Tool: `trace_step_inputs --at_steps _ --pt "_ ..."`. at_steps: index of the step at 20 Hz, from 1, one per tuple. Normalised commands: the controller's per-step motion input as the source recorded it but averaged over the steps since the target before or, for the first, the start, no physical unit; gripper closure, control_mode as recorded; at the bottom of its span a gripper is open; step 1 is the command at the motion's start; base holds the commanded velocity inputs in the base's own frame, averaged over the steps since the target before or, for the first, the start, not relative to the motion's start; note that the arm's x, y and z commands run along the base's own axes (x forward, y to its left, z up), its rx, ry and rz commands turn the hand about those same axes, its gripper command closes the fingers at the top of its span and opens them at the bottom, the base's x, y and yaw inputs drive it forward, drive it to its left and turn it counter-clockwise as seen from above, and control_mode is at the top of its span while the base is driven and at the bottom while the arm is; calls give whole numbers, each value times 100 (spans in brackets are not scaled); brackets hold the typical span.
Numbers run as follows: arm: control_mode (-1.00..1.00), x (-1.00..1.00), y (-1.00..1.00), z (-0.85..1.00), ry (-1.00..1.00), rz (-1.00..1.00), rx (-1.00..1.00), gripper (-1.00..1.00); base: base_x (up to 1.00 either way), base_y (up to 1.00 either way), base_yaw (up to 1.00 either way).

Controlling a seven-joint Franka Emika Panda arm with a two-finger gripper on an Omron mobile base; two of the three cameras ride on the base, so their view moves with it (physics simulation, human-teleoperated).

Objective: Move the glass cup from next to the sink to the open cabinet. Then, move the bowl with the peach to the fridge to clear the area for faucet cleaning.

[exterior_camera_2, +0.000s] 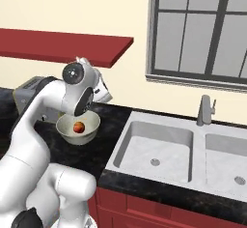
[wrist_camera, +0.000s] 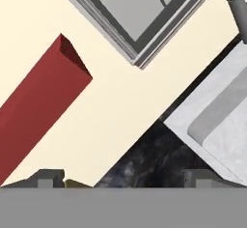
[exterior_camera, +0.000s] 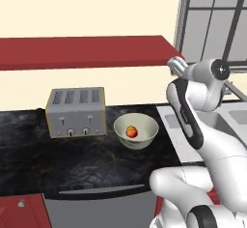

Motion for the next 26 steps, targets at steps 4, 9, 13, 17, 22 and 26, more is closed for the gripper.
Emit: trace_step_inputs --at_steps 4,9,13,17,22,26 --pt "-100 23 -14 -15 30 36 10 -100 0 0 0" --pt "-100 0 4 -60 31 40 -3 -100 0 0 0" --pt "-100 0 18 -79 19 21 -9 -100 0 0 0" --pt "-100 2 19 -89 12 12 -8 -100 0 0 0" --pt "-100 -13 42 -74 9 5 -7 -100 0 0 0" --pt "-100 -5 34 -54 2 2 -14 -100 0 0 0"
